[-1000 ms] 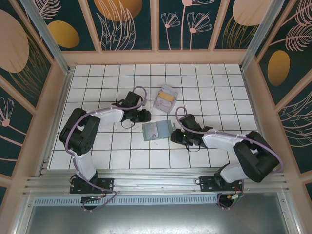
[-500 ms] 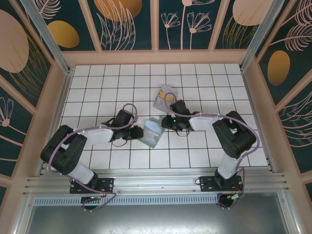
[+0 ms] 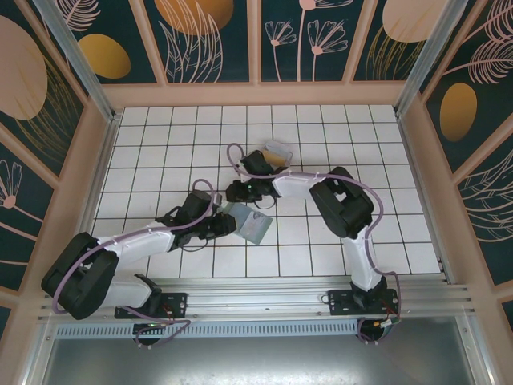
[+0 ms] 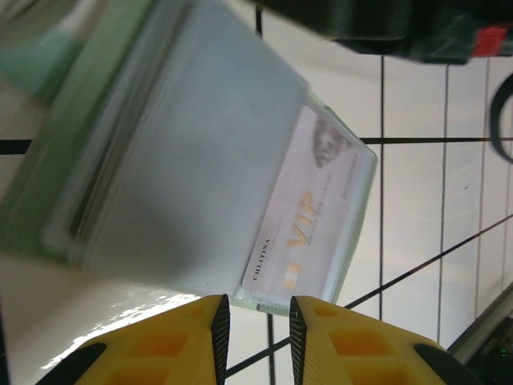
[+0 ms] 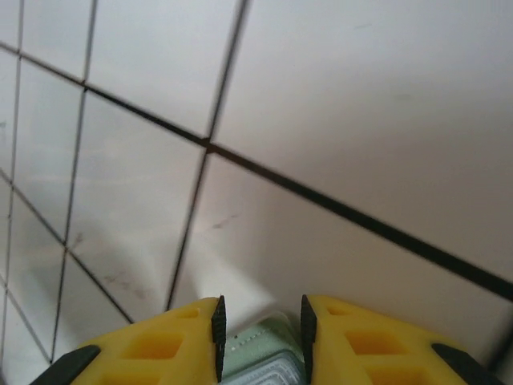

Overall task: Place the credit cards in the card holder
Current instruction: Rotate the card holder at the bottom-center of the table, then pick up the credit card from the storage box.

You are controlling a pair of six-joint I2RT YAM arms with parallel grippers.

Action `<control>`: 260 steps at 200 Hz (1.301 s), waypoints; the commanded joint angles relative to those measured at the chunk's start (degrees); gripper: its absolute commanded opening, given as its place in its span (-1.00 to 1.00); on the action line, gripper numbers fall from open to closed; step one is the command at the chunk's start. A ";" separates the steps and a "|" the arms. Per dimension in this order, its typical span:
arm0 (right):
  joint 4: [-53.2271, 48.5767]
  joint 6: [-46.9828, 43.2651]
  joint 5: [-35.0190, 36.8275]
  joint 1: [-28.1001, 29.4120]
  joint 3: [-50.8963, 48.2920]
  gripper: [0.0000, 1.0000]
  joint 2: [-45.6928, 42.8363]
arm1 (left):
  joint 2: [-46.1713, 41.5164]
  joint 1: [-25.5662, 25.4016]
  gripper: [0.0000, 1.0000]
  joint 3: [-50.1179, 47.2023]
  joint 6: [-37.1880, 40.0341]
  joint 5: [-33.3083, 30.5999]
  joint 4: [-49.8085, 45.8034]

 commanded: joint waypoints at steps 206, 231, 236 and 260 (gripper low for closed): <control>-9.48 -21.14 15.79 -19.20 0.76 0.18 -18.16 | 21.87 8.65 -0.03 39.70 15.23 0.53 -9.37; -9.72 -23.74 16.90 -19.99 1.47 0.23 -16.08 | 29.90 9.56 -0.02 45.32 16.29 1.93 -9.89; -9.83 -24.23 17.06 -20.12 1.60 0.23 -15.57 | 31.04 9.72 -0.01 46.33 16.42 1.98 -10.01; -11.07 -26.89 18.30 -20.08 3.18 0.31 -12.70 | 36.46 10.30 -0.01 51.39 17.36 2.42 -10.92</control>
